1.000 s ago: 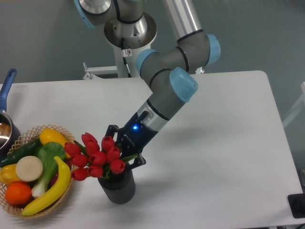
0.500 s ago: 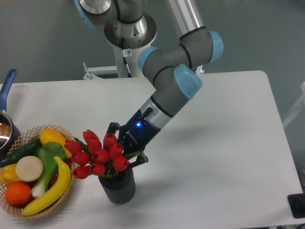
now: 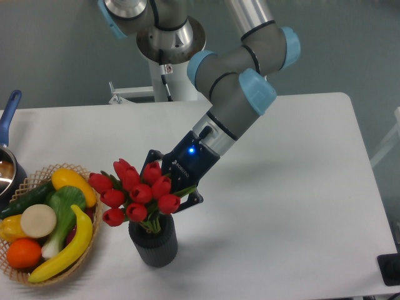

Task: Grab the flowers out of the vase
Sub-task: 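Lift the gripped tulip bunch up and out of the black vase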

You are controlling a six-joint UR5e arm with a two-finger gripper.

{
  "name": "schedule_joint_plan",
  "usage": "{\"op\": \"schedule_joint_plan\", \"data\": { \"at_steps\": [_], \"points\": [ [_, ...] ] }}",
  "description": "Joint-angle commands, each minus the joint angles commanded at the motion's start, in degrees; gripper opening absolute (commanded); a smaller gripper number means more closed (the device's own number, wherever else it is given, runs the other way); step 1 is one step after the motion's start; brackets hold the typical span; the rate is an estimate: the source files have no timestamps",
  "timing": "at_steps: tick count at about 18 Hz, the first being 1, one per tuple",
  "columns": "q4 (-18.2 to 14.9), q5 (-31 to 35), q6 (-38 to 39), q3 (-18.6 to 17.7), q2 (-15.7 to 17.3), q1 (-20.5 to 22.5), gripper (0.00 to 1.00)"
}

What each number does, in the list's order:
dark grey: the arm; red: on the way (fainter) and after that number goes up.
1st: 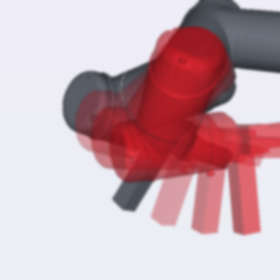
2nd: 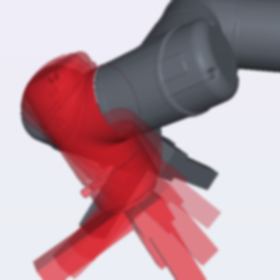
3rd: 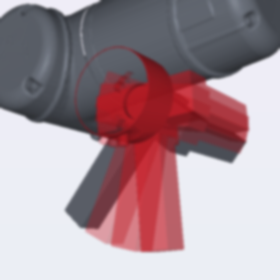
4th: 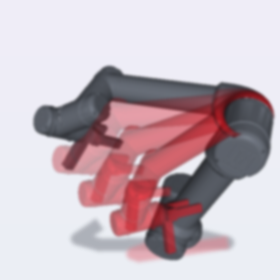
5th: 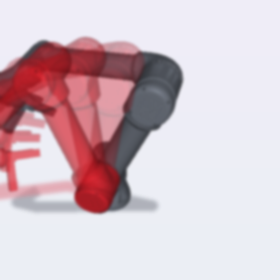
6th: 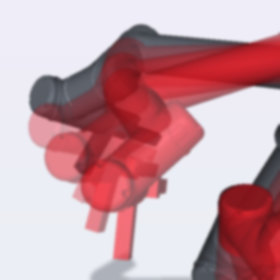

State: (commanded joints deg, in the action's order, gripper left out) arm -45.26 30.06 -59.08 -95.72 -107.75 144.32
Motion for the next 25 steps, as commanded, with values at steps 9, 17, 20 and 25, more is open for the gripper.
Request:
{"op": "schedule_joint_plan", "data": {
  "at_steps": [9, 17, 20, 25],
  "points": [
    [0.00, -3.16, 7.57, 2.38, 1.93, 0.26, 0.45],
    [0.00, -5.80, 10.82, 1.94, 4.13, 0.44, 0.45],
    [0.00, -7.90, 13.28, 2.29, 4.92, 1.40, 0.45],
    [0.00, -9.75, 16.89, 2.38, 5.89, 2.28, 0.45]
  ]
}}
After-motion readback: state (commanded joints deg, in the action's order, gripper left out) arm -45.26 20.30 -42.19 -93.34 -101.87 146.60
